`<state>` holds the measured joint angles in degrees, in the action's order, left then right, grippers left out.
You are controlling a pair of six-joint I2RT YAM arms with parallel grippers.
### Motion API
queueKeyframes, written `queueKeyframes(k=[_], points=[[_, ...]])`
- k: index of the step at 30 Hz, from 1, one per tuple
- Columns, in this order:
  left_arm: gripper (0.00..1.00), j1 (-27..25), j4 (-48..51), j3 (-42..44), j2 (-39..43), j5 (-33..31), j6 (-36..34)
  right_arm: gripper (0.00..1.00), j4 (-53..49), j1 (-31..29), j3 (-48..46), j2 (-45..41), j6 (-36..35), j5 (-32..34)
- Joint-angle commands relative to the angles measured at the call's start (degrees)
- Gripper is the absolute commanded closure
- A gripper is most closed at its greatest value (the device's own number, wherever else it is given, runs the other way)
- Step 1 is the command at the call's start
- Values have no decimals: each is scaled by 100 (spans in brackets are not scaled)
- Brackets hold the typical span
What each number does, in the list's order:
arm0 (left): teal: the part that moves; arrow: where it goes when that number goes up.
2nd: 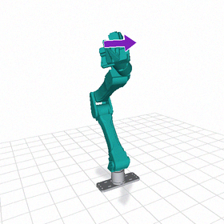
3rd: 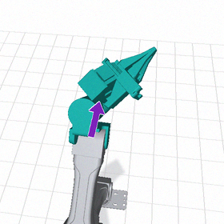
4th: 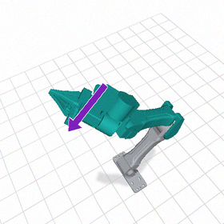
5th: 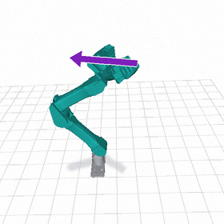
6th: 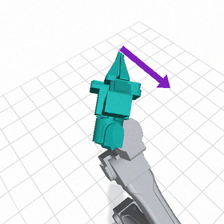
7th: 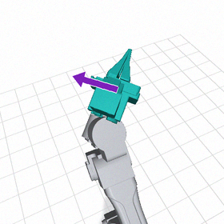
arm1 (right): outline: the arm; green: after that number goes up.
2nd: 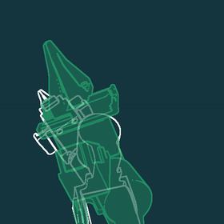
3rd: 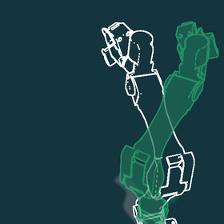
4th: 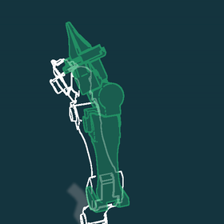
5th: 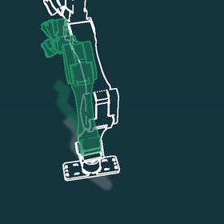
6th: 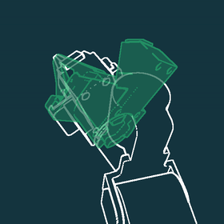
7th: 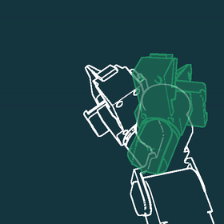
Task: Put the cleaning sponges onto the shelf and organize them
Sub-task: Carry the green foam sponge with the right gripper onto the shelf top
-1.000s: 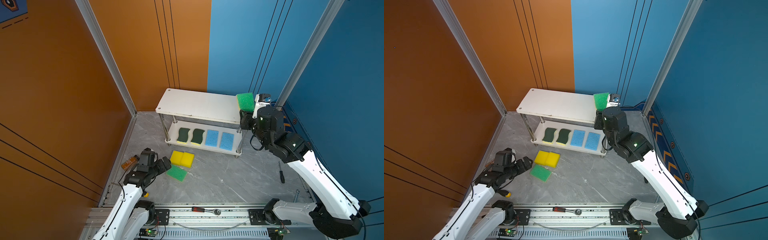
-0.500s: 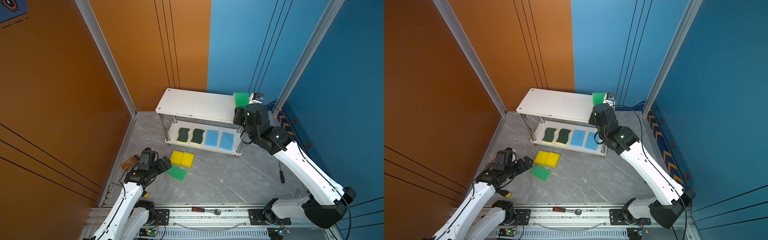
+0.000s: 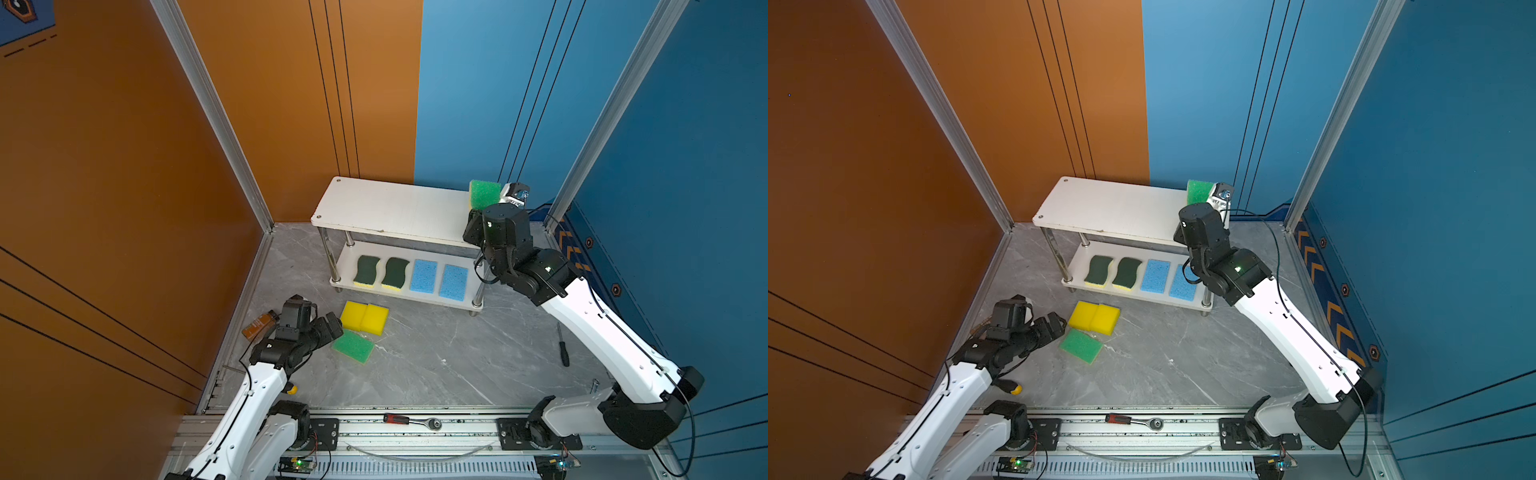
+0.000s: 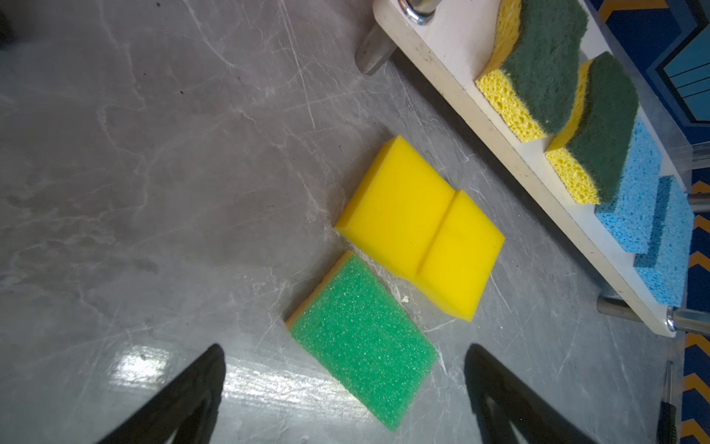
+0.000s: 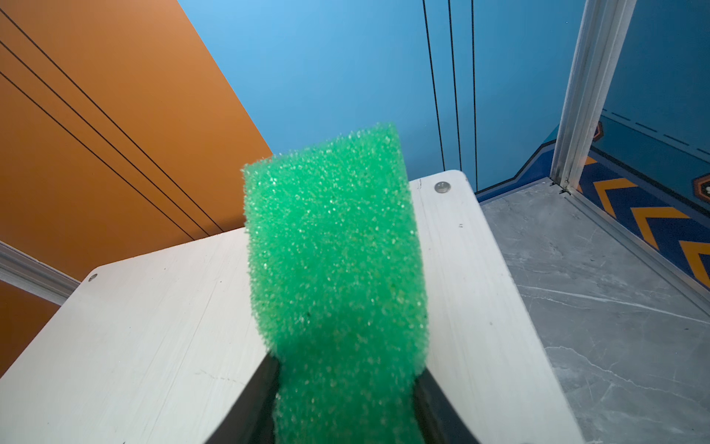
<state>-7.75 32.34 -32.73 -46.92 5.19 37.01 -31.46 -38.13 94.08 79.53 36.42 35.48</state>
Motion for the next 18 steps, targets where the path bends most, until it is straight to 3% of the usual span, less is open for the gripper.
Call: queueKeyframes(k=[1,18], points=[[2,63,-78,-170,-10,-63,-104,55,-271,-37,116,46,144,229],[2,63,-96,-176,-14,-48,-84,54,-618,-37,-54,-42,319,95]])
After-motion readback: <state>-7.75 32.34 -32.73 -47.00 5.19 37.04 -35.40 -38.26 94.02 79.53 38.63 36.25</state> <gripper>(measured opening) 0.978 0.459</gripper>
